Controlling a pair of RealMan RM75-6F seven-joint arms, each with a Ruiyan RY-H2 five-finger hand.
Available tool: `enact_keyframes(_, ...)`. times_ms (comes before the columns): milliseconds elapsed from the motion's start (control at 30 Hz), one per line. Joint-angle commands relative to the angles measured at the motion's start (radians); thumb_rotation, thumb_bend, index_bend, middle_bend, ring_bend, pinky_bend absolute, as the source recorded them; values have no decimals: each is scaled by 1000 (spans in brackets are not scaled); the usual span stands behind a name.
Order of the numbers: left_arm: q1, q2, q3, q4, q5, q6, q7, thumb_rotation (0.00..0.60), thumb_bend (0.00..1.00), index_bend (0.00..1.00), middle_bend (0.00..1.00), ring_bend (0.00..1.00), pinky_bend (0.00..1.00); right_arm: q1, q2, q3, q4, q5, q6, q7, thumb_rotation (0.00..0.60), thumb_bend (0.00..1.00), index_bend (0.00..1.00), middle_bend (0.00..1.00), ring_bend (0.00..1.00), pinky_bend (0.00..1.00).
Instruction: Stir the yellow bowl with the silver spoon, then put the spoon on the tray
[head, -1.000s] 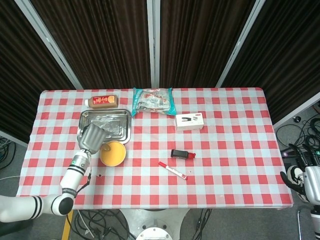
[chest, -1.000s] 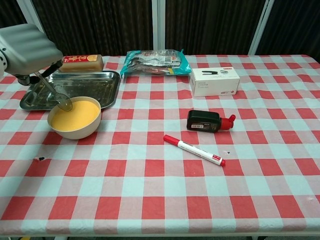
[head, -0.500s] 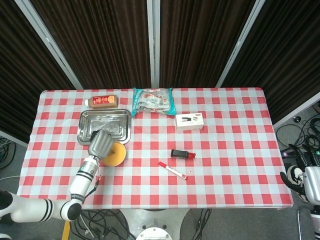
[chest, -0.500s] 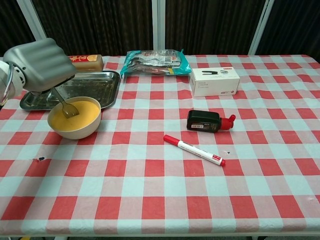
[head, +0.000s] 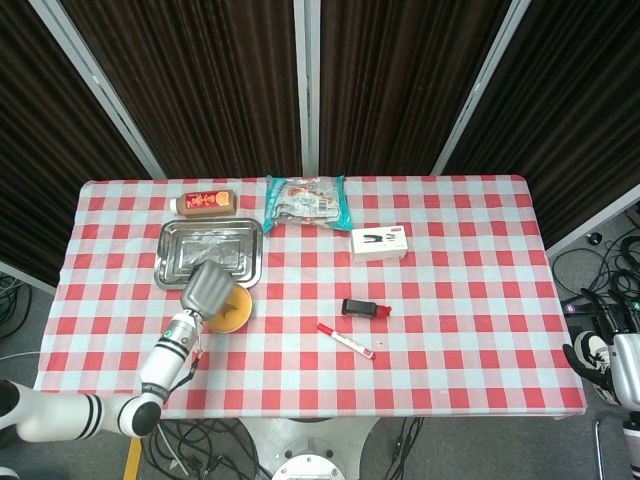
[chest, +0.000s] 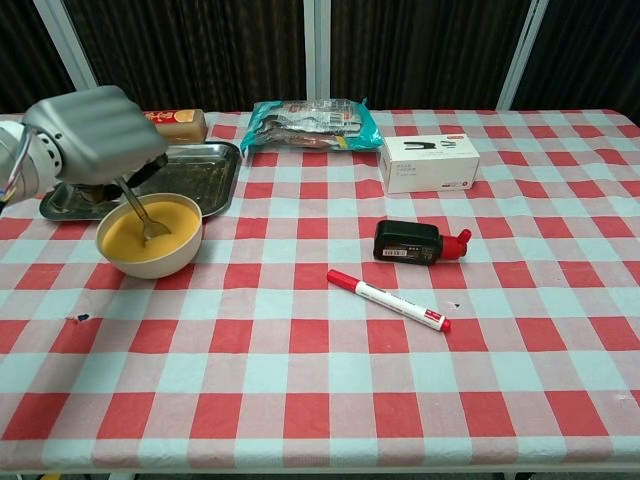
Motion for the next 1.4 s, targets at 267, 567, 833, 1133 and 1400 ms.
enact_keyframes(267, 1, 55, -20, 21, 19, -3, -77, 600, 401, 658, 1000, 995, 1000, 2, -1, 0, 0, -3, -2, -3, 600, 212, 128, 322, 105, 226)
enact_keyframes(567, -13, -9, 46, 74, 40, 59, 119, 600, 402, 658, 1000, 995, 1000, -4, 3, -3, -3, 1, 0, -4, 600, 211, 127, 322, 105, 226)
enact_keyframes(833, -1, -46, 62, 94, 61, 113, 191, 600, 403, 667, 1000, 996, 1000, -1, 2, -3, -6, 0, -7, -8, 600, 212, 128, 322, 105, 226)
enact_keyframes(1133, 1, -58, 63, 94, 73, 52, 145, 600, 405, 674, 1000, 996, 1000, -3, 0, -3, 1, 2, -6, 0, 600, 211, 127, 323, 105, 227)
enact_keyframes(1400, 7, -9, 40, 116, 75, -73, -59, 600, 409, 679, 1000, 996, 1000, -5, 2, -2, -1, 4, -4, -1, 600, 212, 128, 322, 105, 228)
